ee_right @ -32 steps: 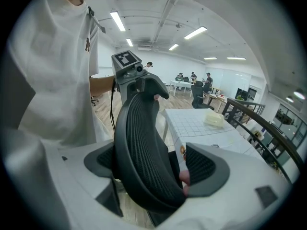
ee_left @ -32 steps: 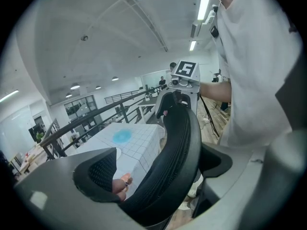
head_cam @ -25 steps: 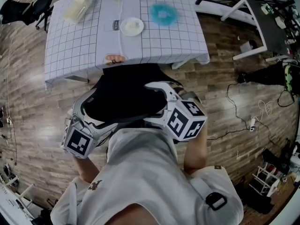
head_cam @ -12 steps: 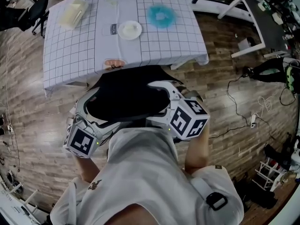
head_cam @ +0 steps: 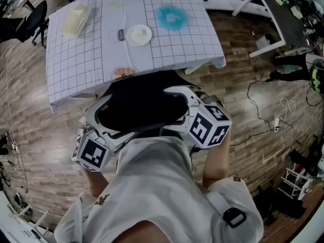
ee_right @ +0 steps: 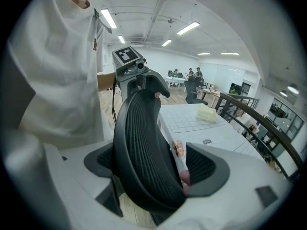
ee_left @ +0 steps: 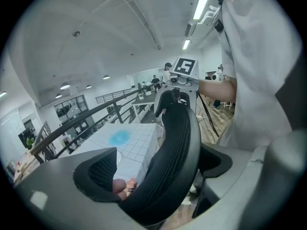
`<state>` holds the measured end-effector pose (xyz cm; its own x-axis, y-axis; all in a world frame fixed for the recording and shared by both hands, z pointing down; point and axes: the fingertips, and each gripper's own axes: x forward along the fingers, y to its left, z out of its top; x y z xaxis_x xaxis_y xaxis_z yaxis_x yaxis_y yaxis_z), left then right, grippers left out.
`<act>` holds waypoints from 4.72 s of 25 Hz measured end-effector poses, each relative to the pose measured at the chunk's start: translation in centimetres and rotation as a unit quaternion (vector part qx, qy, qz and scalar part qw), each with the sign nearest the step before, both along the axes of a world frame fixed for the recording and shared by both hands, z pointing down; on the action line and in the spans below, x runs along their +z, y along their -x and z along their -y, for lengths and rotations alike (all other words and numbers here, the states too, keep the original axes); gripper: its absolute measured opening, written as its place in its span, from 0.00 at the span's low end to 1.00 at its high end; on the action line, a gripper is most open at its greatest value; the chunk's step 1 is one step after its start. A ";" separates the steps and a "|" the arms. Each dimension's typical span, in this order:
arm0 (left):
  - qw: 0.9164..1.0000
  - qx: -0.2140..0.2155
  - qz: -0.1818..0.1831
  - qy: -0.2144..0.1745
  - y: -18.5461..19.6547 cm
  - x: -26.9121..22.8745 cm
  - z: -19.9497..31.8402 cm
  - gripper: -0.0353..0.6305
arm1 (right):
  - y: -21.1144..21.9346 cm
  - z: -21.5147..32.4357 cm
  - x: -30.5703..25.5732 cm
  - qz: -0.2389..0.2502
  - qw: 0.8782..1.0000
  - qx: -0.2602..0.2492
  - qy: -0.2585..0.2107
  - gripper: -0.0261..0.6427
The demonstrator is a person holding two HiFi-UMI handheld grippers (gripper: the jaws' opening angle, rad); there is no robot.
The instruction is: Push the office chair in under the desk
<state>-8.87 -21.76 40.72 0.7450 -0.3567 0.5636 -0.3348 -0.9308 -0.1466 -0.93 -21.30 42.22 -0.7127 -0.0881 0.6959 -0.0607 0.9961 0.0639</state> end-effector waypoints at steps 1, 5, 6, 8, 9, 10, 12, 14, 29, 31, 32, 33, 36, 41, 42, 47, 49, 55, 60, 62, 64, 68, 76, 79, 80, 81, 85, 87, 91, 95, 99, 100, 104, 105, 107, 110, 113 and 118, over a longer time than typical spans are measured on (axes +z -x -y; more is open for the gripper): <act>1.000 0.001 -0.001 0.000 0.0 0.0 0.1 0.80 | 0.0 0.1 0.0 0.000 1.000 0.000 0.001 0.67; 1.000 0.006 -0.002 0.001 -0.1 -0.1 0.4 0.80 | -0.1 0.4 -0.1 -0.001 1.000 0.001 0.005 0.67; 1.000 0.007 -0.002 0.001 -0.1 0.0 0.5 0.80 | -0.1 0.4 0.0 -0.002 1.000 0.001 0.006 0.67; 1.000 0.007 0.000 0.002 -0.3 0.0 0.5 0.80 | -0.3 0.5 0.0 -0.002 1.000 -0.001 0.007 0.67; 1.000 0.006 -0.001 0.001 -0.4 0.0 0.6 0.80 | -0.4 0.6 0.0 -0.001 1.000 -0.002 0.006 0.67; 1.000 0.004 -0.001 0.000 -0.6 0.0 0.7 0.80 | -0.6 0.8 0.0 0.001 1.000 -0.003 0.005 0.67; 1.000 0.003 0.002 0.002 -1.0 0.0 1.0 0.80 | -1.0 1.1 0.0 0.003 1.000 -0.004 0.005 0.67; 1.000 0.001 0.003 0.006 -1.3 0.0 1.0 0.80 | -1.3 1.1 0.0 0.002 1.000 -0.007 0.007 0.67; 1.000 -0.015 -0.008 -0.004 -2.9 0.0 2.1 0.80 | -2.8 2.3 -0.1 0.009 1.000 -0.021 0.002 0.67; 1.000 -0.017 -0.009 -0.006 -3.0 0.0 2.3 0.80 | -3.0 2.5 -0.1 0.010 1.000 -0.022 0.001 0.67; 1.000 -0.017 -0.009 -0.005 -3.0 -0.1 2.4 0.80 | -3.0 2.6 -0.1 0.010 1.000 -0.022 0.001 0.67; 1.000 -0.017 -0.008 -0.004 -3.1 -0.1 2.5 0.80 | -3.0 2.7 -0.1 0.010 1.000 -0.023 0.001 0.67; 1.000 -0.020 -0.009 -0.008 -3.4 -0.1 3.0 0.80 | -3.4 3.1 -0.1 0.011 1.000 -0.023 -0.002 0.67; 1.000 -0.025 -0.009 -0.009 -4.3 -0.1 3.7 0.80 | -4.3 3.9 0.0 0.007 1.000 -0.024 -0.004 0.67; 1.000 -0.026 -0.008 -0.009 -4.4 0.0 3.9 0.80 | -4.4 4.0 0.0 0.007 1.000 -0.024 -0.005 0.67; 0.999 -0.031 -0.008 -0.009 -5.0 0.0 4.6 0.81 | -5.0 4.8 0.0 0.012 1.000 -0.027 -0.009 0.67; 0.999 -0.033 -0.009 -0.010 -5.3 0.0 4.9 0.81 | -5.3 5.2 -0.1 0.012 0.999 -0.029 -0.010 0.67; 0.999 -0.041 -0.006 -0.011 -6.2 -0.1 5.8 0.81 | -6.2 6.0 0.1 0.008 0.999 -0.033 -0.011 0.67; 0.999 -0.037 -0.009 -0.009 -6.1 -0.1 6.1 0.81 | -6.1 6.4 0.0 0.007 0.999 -0.030 -0.009 0.67; 0.999 -0.032 -0.009 -0.008 -5.9 -0.1 6.2 0.81 | -5.9 6.4 0.1 0.007 1.000 -0.028 -0.008 0.67; 0.999 -0.030 -0.009 -0.009 -5.9 -0.2 6.4 0.81 | -5.9 6.5 0.1 0.007 1.000 -0.026 -0.008 0.67; 1.000 -0.025 -0.015 -0.009 -5.7 -0.2 6.7 0.81 | -5.6 6.7 0.1 0.007 1.000 -0.025 -0.005 0.67; 1.000 -0.021 -0.008 -0.008 -5.5 -0.3 7.4 0.81 | -5.5 7.3 0.2 0.006 1.000 -0.020 -0.002 0.67; 1.000 -0.014 -0.020 -0.011 -5.8 -0.2 7.4 0.80 | -5.6 7.4 0.2 0.004 1.000 -0.021 0.000 0.68; 1.000 -0.013 -0.021 -0.011 -5.8 -0.2 7.4 0.80 | -5.6 7.4 0.2 0.004 1.000 -0.021 0.000 0.68; 1.000 -0.013 -0.021 -0.010 -5.8 -0.2 7.4 0.80 | -5.6 7.5 0.1 0.005 1.000 -0.020 0.000 0.68; 1.000 -0.013 -0.023 -0.010 -5.8 -0.2 7.5 0.80 | -5.6 7.6 0.1 0.007 1.000 -0.020 0.002 0.68; 1.000 -0.012 -0.024 -0.011 -5.9 -0.2 7.6 0.80 | -5.7 7.7 0.1 0.009 1.000 -0.020 0.003 0.68; 1.000 -0.011 -0.022 -0.009 -6.1 -0.3 7.8 0.80 | -5.9 7.9 0.0 0.010 1.000 -0.018 0.005 0.69; 1.000 -0.010 -0.021 -0.007 -6.1 -0.3 7.9 0.80 | -5.9 8.1 0.0 0.014 1.000 -0.019 0.004 0.69; 1.000 -0.016 -0.022 -0.008 -6.7 -0.3 8.1 0.80 | -6.5 8.4 -0.1 0.019 1.000 -0.022 0.002 0.69; 1.000 -0.018 -0.022 -0.008 -6.9 -0.4 8.2 0.80 | -6.7 8.5 -0.1 0.020 1.000 -0.023 0.002 0.69; 0.999 -0.027 -0.024 -0.013 -7.9 -0.4 8.6 0.80 | -7.7 9.0 -0.1 0.017 0.999 -0.032 0.000 0.69; 0.999 -0.029 -0.024 -0.014 -8.0 -0.4 8.6 0.80 | -7.9 9.0 0.0 0.015 0.999 -0.033 -0.001 0.69; 0.999 -0.030 -0.023 -0.014 -8.2 -0.2 8.6 0.80 | -8.0 9.0 0.1 0.012 0.999 -0.037 -0.001 0.69; 0.999 -0.031 -0.022 -0.011 -8.2 -0.1 8.6 0.80 | -8.0 9.0 0.2 0.014 0.999 -0.041 -0.001 0.69; 0.999 -0.036 -0.018 -0.010 -8.2 -0.3 8.9 0.81 | -8.0 9.2 0.1 0.019 0.999 -0.044 0.000 0.69; 0.999 -0.031 -0.025 -0.008 -8.4 -0.2 9.1 0.81 | -8.1 9.4 0.2 0.024 0.999 -0.046 0.007 0.70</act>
